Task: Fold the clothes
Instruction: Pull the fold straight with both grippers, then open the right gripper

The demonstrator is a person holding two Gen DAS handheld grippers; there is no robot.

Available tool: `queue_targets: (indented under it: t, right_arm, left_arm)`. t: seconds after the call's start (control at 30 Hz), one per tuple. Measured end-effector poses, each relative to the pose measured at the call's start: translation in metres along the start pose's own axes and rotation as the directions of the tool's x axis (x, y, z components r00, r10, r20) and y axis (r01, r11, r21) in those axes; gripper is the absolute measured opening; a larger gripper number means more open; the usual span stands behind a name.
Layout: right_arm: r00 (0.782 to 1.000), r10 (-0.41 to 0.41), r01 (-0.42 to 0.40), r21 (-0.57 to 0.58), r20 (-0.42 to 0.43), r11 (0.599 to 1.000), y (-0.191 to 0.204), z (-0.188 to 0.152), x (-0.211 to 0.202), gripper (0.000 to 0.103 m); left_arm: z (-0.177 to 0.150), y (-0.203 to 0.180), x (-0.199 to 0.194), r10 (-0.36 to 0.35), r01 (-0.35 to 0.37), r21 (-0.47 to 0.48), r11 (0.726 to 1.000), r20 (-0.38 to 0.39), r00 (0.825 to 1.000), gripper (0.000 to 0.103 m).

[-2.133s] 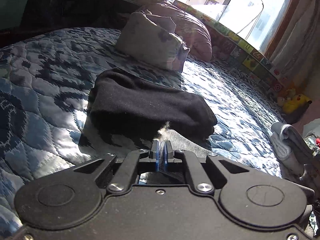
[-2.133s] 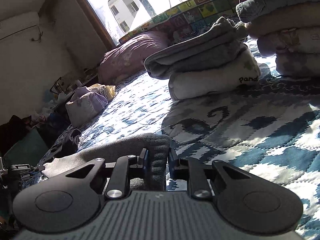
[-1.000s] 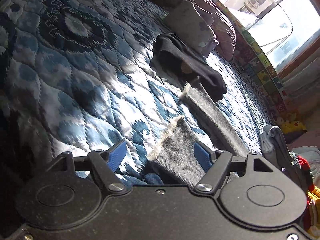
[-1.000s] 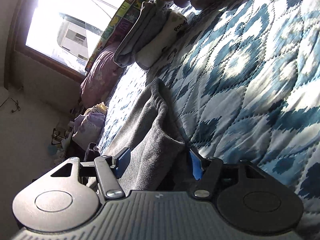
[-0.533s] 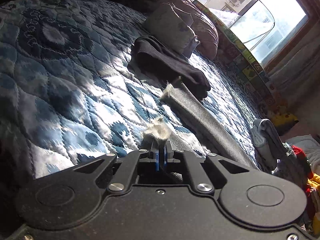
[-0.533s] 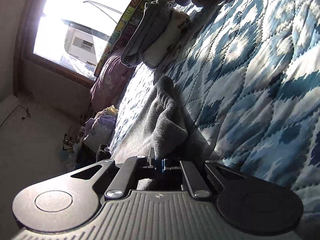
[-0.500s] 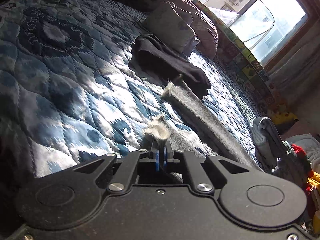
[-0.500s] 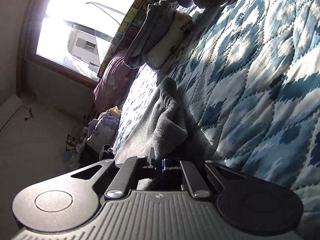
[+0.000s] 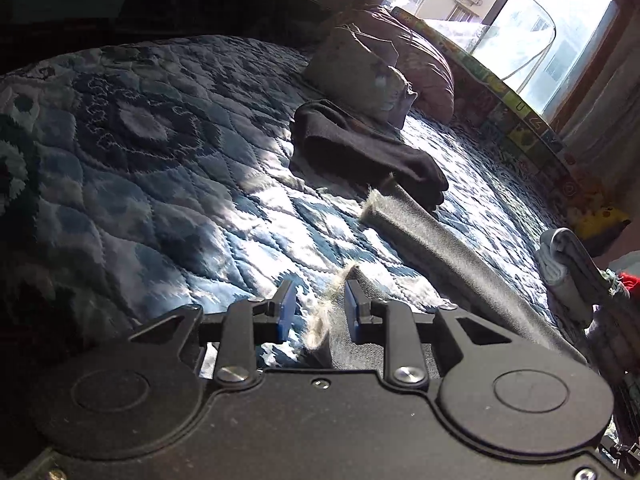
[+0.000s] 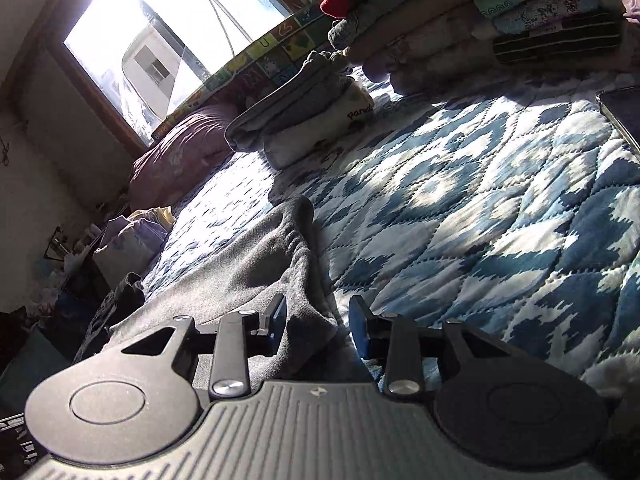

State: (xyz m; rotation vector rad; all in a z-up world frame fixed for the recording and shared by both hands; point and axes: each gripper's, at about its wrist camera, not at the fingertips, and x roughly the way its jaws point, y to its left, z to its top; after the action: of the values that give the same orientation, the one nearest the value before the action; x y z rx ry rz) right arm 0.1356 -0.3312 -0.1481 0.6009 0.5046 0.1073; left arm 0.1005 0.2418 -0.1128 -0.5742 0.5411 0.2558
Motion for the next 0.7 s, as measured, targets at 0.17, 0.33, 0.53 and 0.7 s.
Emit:
queue_targets:
  t: [0.17, 0.33, 0.53, 0.7]
  right_arm:
    - [0.997, 0.060, -0.049, -0.261, 0.037, 0.964, 0.038, -0.006, 0.007, 0.036]
    - [0.990, 0.126, -0.140, -0.415, -0.059, 0.899, 0.076, -0.026, 0.038, 0.036]
    - [0.993, -0.005, -0.038, -0.375, -0.115, 0.926, 0.069, -0.032, 0.071, 0.014]
    - [0.993, -0.020, -0.022, -0.343, -0.118, 0.939, 0.062, -0.032, 0.071, 0.004]
  left_arm:
    - [0.004, -0.013, 0.024, -0.023, 0.027, 0.100, 0.995, -0.043, 0.999, 0.046]
    - [0.008, -0.017, 0.055, -0.033, 0.047, 0.146, 0.988, -0.097, 0.995, 0.042]
    - [0.006, -0.003, 0.054, -0.025, 0.026, 0.067, 0.997, -0.010, 1.000, 0.003]
    - [0.002, 0.003, 0.064, -0.002, 0.005, 0.049, 0.999, -0.064, 0.998, 0.003]
